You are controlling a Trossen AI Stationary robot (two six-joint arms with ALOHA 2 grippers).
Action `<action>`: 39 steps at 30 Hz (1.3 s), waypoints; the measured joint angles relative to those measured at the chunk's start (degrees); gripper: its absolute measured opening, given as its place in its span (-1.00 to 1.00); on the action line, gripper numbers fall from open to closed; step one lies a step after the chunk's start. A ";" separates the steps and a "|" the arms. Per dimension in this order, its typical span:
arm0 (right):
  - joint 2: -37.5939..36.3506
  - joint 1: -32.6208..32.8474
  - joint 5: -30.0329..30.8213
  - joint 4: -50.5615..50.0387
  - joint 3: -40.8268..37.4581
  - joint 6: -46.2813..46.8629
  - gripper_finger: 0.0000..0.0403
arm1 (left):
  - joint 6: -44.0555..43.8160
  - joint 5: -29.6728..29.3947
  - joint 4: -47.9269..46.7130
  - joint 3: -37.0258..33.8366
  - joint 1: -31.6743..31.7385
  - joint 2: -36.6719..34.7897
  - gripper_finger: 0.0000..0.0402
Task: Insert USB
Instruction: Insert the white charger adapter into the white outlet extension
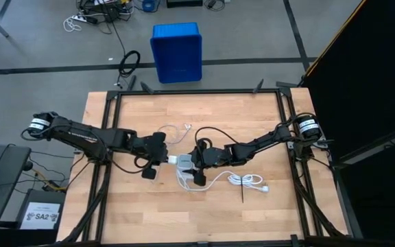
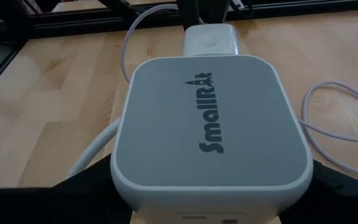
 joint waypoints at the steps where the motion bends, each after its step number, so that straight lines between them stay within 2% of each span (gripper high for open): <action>1: 0.00 0.00 -0.07 0.00 0.00 0.00 0.29 | 0.02 0.21 0.00 0.02 0.00 0.00 -0.96; 13: 0.07 -0.15 -2.01 0.41 0.00 -0.53 0.29 | 0.17 5.61 -0.20 0.37 0.15 1.97 -0.97; 39: 0.15 -0.11 -3.85 0.68 0.11 0.41 0.29 | 2.98 8.56 -4.43 3.89 0.02 3.43 -0.97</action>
